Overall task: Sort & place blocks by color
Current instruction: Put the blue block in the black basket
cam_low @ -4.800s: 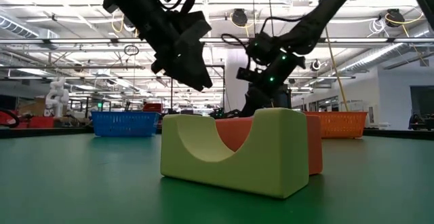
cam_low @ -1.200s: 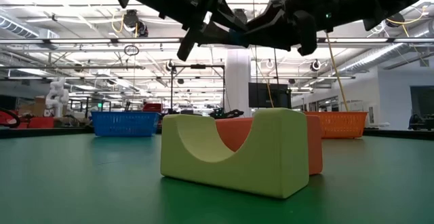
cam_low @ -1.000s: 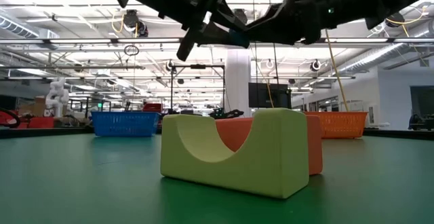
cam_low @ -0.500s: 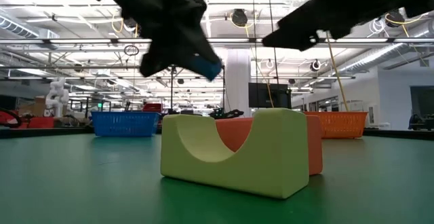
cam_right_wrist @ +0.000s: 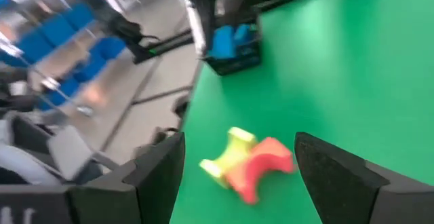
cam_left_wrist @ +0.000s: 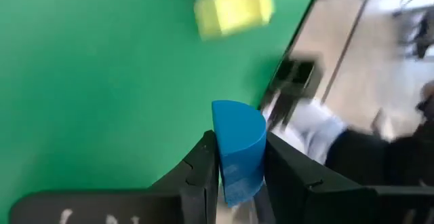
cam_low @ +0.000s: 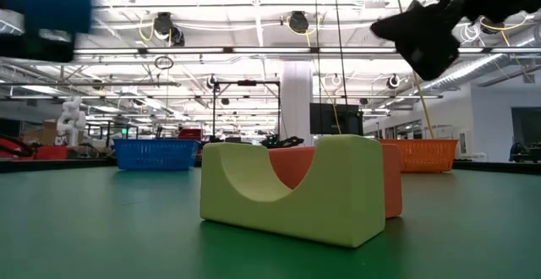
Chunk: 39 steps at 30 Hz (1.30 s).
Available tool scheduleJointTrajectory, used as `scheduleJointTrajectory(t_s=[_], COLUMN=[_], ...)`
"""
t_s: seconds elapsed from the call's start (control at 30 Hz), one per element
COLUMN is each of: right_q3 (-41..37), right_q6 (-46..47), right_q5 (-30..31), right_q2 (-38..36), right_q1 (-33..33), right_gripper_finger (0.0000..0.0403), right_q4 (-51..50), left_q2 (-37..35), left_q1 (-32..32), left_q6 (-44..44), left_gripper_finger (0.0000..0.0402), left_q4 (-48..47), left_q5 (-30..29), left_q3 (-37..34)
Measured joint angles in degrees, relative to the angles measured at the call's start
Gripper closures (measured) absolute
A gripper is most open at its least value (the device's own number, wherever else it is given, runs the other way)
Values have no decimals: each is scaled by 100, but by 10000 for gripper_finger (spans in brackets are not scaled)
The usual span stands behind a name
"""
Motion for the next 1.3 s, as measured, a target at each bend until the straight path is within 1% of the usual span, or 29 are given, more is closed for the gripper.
scheduleJointTrajectory(t_s=[0.1, 0.2, 0.27, 0.33, 0.4, 0.47, 0.53, 0.6, 0.67, 0.73, 0.87, 1.0, 1.3], right_q3=[2, 133, 331, 584, 826, 1057, 1275, 1454, 1577, 1660, 1779, 1785, 1788], right_q6=[171, 280, 209, 44, -135, -280, -353, -338, -235, -77, 373, 566, 1141], right_q5=[0, 8, 8, 7, 14, 18, 84, 376, 693, 878, 980, 1091, 1058], right_q2=[438, 852, 1088, 1323, 1528, 1644, 1685, 1686, 1686, 1686, 1686, 1689, 1689], right_q1=[150, 254, 310, 326, 331, 331, 330, 330, 330, 338, 343, 341, 364], right_gripper_finger=[136, 136, 136, 136, 136, 136, 136, 136, 138, 143, 156, 160, 131], right_q4=[772, 1100, 1095, 1113, 970, 691, 324, -120, -486, -782, -1133, -1107, -1245], left_q2=[-60, -141, -275, -328, -381, -409, -415, -414, -414, -414, -409, -405, -404], left_q1=[-128, -383, -610, -746, -942, -1104, -1243, -1352, -1445, -1530, -1730, -1847, -1880], left_q6=[-501, -1021, -1222, -1455, -1688, -1883, -2019, -2175, -2348, -2526, -2705, -2920, -2822], left_gripper_finger=[314, 314, 314, 309, 307, 307, 309, 308, 304, 299, 287, 276, 242], left_q4=[-540, -551, -560, -493, -729, -856, -1255, -1770, -2161, -2501, -2577, -2589, -2677], left_q5=[552, 856, 785, 532, 217, 21, -57, -154, -201, -197, -196, -196, -200], left_q3=[-13, -9, -11, 10, -12, -7, 2, -12, -12, -12, -12, -12, -12])
